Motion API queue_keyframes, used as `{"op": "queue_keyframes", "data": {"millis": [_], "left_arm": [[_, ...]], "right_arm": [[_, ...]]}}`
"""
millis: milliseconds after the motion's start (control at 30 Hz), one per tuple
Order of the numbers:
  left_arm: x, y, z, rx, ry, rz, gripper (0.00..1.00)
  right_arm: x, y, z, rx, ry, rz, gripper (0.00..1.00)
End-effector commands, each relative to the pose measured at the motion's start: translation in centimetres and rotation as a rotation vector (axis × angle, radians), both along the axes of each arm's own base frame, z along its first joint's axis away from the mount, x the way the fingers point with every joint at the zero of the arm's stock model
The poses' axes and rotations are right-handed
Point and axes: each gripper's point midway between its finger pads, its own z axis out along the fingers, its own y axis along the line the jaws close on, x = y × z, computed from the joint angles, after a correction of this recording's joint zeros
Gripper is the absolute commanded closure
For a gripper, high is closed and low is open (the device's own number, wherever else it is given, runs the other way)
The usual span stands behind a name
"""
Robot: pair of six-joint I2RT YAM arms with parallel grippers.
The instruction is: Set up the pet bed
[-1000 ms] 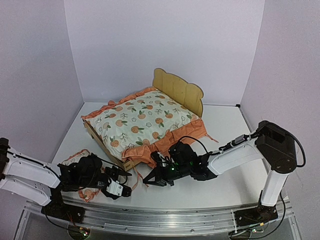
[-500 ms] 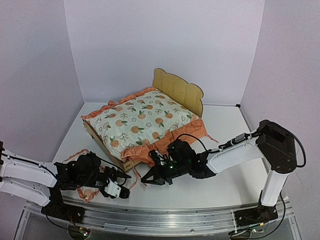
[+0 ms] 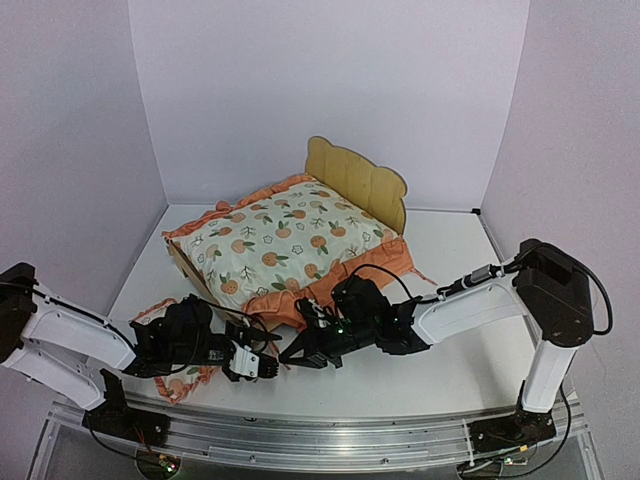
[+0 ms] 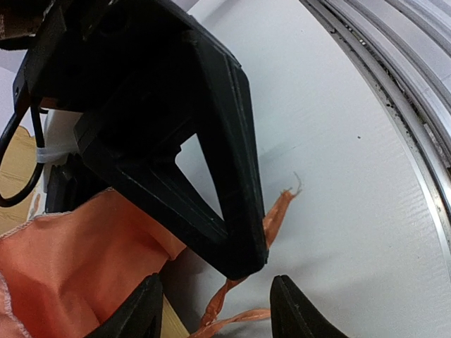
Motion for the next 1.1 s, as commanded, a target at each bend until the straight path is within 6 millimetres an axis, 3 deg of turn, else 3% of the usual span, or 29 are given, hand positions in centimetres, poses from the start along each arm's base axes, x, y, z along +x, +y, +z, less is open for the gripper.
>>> {"op": "queue_keyframes", "data": {"millis": [0, 133, 300, 367, 433, 633, 833, 1067], "left_arm": [[0.7, -2.2, 2.7, -0.092, 0.0, -0.009, 0.57], [0.7, -2.2, 2.6, -0.085, 0.007, -0.009, 0.71], [0.9, -2.2, 2.7, -0.079, 0.053, 0.018, 0.99], [1.1, -2.0, 2.6, -0.064, 0.098, 0.052, 1.0], [1.6, -1.7, 2.8, -0.05, 0.165, 0.113, 1.0], [3.2, -0.7, 3.1, -0.019, 0.551, 0.443, 1.0], [2.9, 0.7, 1.4, 0.04, 0.813, 0.678, 1.0], [2.6, 1.8, 0.6, 0.002, 1.188, 0.911, 1.0]], "right_arm": [[-0.7, 1.3, 1.9, 0.054, -0.01, 0.051, 1.0], [-0.6, 1.3, 2.2, 0.061, -0.024, 0.056, 1.0], [-0.6, 1.4, 1.9, 0.054, -0.023, 0.053, 1.0], [-0.4, 1.3, 1.9, 0.052, -0.034, 0.044, 0.99], [0.0, 0.9, 1.9, 0.046, -0.061, 0.023, 0.92], [2.8, -0.4, 2.9, 0.018, -0.258, -0.081, 0.76], [5.1, -0.2, 3.4, -0.012, -0.407, -0.132, 0.75], [5.3, 0.2, 3.4, -0.026, -0.489, -0.084, 0.76]]}}
